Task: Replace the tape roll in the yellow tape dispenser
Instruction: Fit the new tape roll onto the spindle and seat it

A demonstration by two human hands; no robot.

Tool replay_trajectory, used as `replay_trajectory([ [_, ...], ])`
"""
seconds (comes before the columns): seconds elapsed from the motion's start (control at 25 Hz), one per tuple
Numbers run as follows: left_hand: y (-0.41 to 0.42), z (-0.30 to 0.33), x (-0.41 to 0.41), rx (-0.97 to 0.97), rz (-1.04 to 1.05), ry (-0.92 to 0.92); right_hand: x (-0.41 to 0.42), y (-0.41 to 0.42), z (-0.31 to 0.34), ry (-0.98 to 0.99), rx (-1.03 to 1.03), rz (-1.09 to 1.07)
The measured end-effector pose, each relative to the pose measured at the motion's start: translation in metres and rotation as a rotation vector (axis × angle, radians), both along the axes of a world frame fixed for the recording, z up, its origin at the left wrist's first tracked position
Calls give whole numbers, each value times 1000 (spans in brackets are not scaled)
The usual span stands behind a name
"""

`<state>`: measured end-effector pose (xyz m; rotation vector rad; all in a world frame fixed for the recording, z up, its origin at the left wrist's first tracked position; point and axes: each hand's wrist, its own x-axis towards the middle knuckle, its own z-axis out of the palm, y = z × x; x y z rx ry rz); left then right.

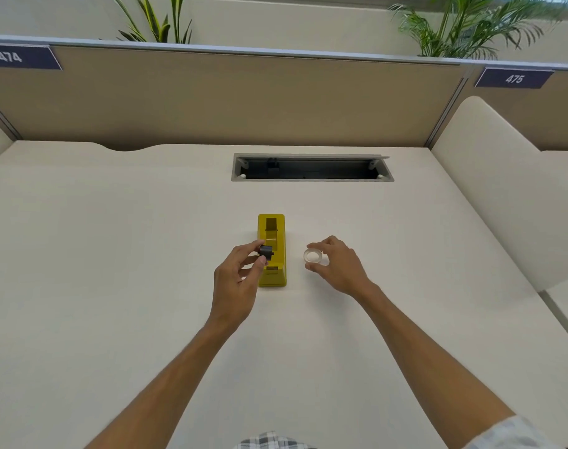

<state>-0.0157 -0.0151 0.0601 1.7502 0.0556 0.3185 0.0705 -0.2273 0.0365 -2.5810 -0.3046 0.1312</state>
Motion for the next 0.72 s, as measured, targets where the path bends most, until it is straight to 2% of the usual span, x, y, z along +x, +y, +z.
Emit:
replay_trajectory([
  [0.16, 1, -1, -2, -23, -1, 15, 8, 0, -7, 38, -124, 31],
  [0.44, 0, 1, -3, -62, -20, 50, 6, 0, -8, 68, -126, 17],
  [0.52, -1, 2, -4, -63, -25, 50, -1, 4, -1, 11, -29, 6],
  [0.6, -2, 2, -4, -72, -30, 50, -14, 12, 10, -22, 175, -7],
  [0.72, -5, 4, -5, -83, -52, 40, -37, 29, 27, 68, 491, 23],
])
